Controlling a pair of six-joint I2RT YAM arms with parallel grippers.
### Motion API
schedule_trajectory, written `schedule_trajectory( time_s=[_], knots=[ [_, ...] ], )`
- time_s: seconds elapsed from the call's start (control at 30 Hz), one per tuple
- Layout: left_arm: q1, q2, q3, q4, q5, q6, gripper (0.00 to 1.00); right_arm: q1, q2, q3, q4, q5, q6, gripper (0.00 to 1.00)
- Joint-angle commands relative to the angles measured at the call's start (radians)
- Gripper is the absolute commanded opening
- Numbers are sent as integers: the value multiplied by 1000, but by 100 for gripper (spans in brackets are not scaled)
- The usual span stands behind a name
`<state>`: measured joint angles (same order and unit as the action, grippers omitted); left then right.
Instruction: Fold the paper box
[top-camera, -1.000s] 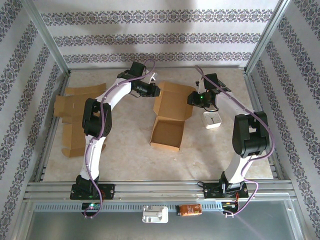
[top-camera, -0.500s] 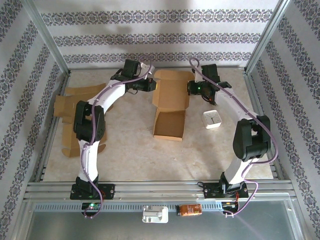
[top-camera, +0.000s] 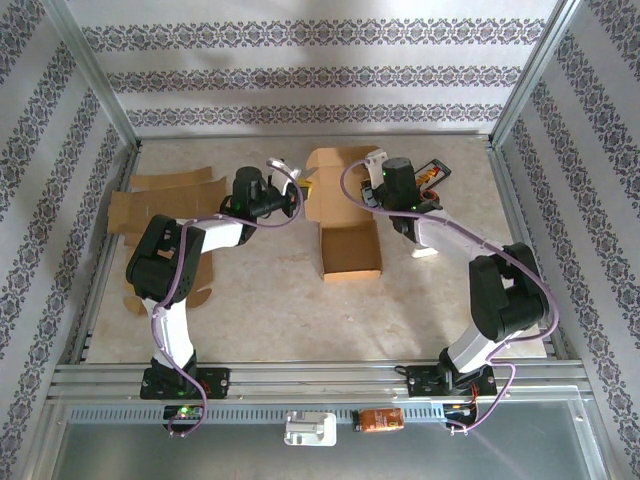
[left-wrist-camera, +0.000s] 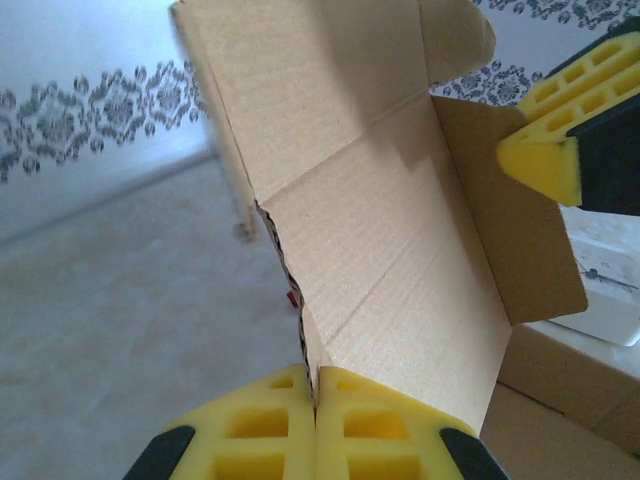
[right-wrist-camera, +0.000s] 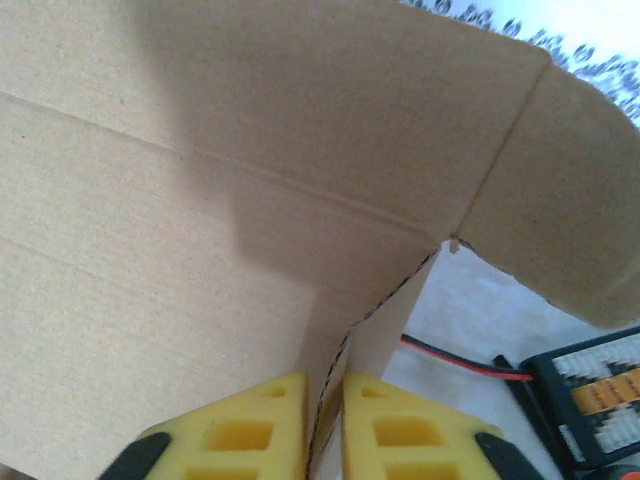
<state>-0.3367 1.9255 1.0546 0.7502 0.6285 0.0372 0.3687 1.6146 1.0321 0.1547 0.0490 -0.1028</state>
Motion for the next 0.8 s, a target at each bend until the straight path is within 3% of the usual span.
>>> schedule_trajectory(
  time_s=[0.0,0.1,0.27,0.33,0.43,0.6,0.77],
  knots=[
    [-81,-45,-34,157,4,157,0,39,-41,-86,102,-15,18,25],
    [-95,-56,-54,144,-7,214,0,37,-113,-119,64,-3,21,58],
    [-97,-69,-52,109,-2,276,0,-5,-309,-150,-52,-51,-56,95],
    [-97,-71,-43,93,14,296,0,-38,-375,-152,-93,-153,-167,98],
    [-97,-70,-26,80,39,312,0,-75,-409,-109,-180,-293,-477,98],
    [-96,-72,-21,78,45,334,0,-131,-271,159,-507,-428,-824,97],
    [-97,-76,-19,71,43,352,0,-144,-120,392,-769,-538,-894,92]
  ],
)
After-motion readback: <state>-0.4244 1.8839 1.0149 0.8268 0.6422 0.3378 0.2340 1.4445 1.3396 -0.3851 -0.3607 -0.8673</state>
